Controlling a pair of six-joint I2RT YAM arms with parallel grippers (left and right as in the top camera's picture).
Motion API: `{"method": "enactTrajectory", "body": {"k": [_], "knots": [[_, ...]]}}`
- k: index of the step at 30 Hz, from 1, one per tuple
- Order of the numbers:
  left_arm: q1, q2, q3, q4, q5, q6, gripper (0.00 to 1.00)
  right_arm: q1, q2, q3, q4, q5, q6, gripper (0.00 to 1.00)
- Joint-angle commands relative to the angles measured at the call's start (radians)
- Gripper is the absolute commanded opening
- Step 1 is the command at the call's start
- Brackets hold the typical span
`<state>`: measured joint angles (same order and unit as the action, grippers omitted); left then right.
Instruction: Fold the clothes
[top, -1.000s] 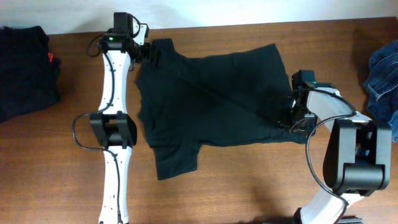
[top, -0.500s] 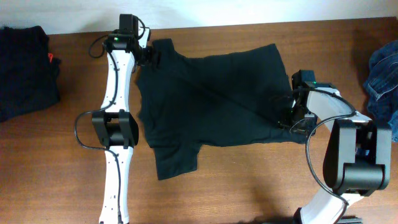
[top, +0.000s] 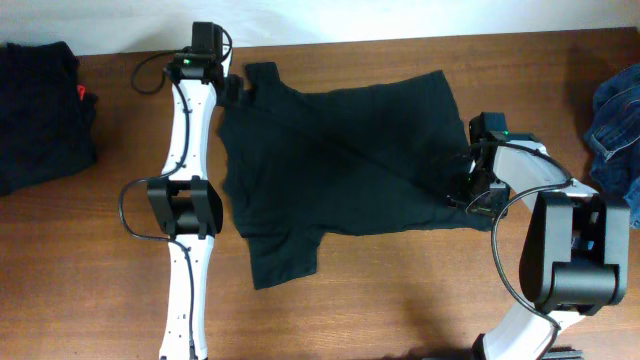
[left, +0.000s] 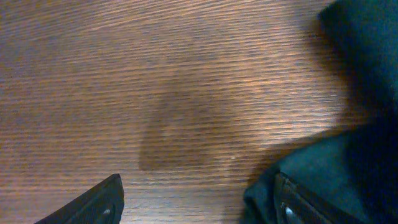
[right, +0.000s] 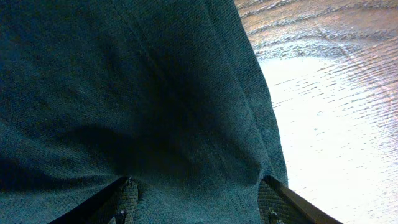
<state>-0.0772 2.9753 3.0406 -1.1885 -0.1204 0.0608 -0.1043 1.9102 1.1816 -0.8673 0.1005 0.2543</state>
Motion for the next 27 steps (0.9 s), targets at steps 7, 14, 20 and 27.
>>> {"method": "enactTrajectory", "body": {"k": [7,14,20,27], "knots": [[0.070,-0.083,0.054,-0.003,-0.055,-0.098,0.83,-0.001,0.060,-0.033,0.045,-0.021,0.013,0.68],[0.056,-0.312,0.099,-0.120,0.035,-0.181,0.99,-0.001,0.037,0.060,-0.050,-0.021,-0.016,0.82],[0.045,-0.430,0.099,-0.324,0.132,-0.180,0.99,-0.001,-0.043,0.265,-0.185,-0.076,-0.069,0.99],[0.029,-0.433,0.043,-0.499,0.367,-0.174,0.99,-0.001,-0.079,0.395,-0.249,-0.181,-0.199,0.99]]}}
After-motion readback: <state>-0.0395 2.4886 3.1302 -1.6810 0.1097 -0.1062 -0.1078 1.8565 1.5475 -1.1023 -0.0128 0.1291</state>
